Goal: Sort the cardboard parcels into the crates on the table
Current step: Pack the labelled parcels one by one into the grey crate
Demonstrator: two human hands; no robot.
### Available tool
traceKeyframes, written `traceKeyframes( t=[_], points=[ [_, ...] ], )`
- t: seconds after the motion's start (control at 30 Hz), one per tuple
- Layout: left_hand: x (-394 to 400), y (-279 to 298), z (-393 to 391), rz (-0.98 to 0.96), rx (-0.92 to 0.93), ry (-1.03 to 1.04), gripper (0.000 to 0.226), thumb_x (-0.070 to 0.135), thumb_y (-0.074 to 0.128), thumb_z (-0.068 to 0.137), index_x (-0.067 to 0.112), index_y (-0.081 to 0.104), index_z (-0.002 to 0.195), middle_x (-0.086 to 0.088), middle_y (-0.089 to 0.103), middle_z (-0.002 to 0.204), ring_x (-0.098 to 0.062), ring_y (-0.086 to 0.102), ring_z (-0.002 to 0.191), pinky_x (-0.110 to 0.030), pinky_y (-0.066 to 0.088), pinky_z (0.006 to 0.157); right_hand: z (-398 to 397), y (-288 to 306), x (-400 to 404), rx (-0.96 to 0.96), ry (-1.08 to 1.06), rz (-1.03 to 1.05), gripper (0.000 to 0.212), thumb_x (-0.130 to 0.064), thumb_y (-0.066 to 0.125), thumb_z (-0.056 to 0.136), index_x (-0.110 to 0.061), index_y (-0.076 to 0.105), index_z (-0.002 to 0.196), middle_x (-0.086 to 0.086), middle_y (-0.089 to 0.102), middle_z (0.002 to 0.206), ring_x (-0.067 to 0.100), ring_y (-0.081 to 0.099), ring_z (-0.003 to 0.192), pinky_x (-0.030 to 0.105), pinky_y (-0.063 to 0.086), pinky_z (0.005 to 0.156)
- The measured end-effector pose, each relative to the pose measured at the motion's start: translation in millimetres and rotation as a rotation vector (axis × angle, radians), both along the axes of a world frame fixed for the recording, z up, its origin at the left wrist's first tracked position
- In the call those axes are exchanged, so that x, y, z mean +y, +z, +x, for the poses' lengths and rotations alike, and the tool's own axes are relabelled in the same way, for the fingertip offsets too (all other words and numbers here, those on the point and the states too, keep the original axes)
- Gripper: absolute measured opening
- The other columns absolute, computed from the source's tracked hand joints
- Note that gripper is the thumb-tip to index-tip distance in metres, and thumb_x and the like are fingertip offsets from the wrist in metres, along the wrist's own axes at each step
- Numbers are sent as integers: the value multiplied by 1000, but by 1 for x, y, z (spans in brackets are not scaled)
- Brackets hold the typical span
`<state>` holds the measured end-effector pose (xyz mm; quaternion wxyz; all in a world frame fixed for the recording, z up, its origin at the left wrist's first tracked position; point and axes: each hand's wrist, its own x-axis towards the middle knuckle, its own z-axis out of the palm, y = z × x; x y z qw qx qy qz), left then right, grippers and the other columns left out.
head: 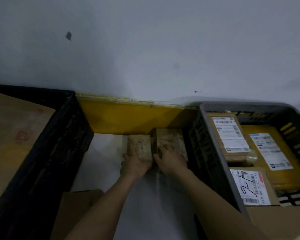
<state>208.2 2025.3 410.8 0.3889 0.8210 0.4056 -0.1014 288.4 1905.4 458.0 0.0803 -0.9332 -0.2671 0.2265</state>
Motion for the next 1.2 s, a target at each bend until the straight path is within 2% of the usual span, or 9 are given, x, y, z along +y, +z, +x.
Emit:
traceKeyframes(
  t=[0.2,0.37,0.43,0.57,0.73,0.9,1.03,1.1,1.2],
  points=[
    [21,28,-15,-118,-64,168,128,61,79,62,37,-4,156,-17,24,155,-42,37,133,-45,39,103,-11,25,-16,31,-52,118,58,-51,37,100,-18,38,148,11,45,148,32,42,132,46,41,104],
    [43,81,-52,-306,-358,326,109,58,76,54,38,30,151,3,54,136,-22,58,110,-37,52,89,-22,58,-13,260,-135,470,58,-47,45,101,-16,37,150,8,46,149,25,46,132,30,41,98],
    [40,108,-63,-394,-470,404,97,55,76,60,33,38,147,10,53,127,-14,59,97,-35,58,71,-27,73,-13,334,-139,529,62,-51,45,100,-18,34,152,6,42,152,24,44,135,31,41,100],
    [25,161,-72,-494,-649,497,86,53,77,55,27,55,133,-2,59,122,-21,60,100,-35,57,60,-37,106,-17,496,-192,672,74,-61,47,95,-23,26,155,2,33,158,25,36,141,40,40,107],
    [-12,219,-69,-584,-800,455,53,42,77,61,22,68,110,-12,62,117,-29,62,107,-37,59,66,-45,167,-34,793,-240,932,74,-72,46,89,-32,32,150,-2,40,151,24,44,130,35,52,69],
    [-54,266,-64,-684,-911,397,25,34,65,87,19,68,107,-16,67,112,-32,68,101,-41,60,71,-44,214,-64,999,-225,1180,59,-59,56,92,-28,43,141,7,55,135,30,57,119,54,55,92],
    [-83,290,-62,-622,-904,279,20,38,64,89,32,71,106,-1,75,98,-20,74,85,-35,58,64,-52,235,-90,720,-249,1291,64,-52,60,92,-27,36,146,8,54,135,22,60,111,37,58,86],
    [-97,300,-60,-482,-908,238,20,38,67,90,46,67,108,10,75,98,-13,74,85,-31,58,60,-56,237,-102,412,-216,1257,74,-53,68,85,-31,32,147,6,47,138,22,54,117,39,55,94],
    [-121,310,-54,-397,-953,231,48,36,80,81,51,54,119,3,73,109,-18,72,96,-34,61,69,-60,238,-119,-76,-134,1125,88,-63,71,75,-32,32,147,3,38,135,20,39,123,39,47,99]
  ],
)
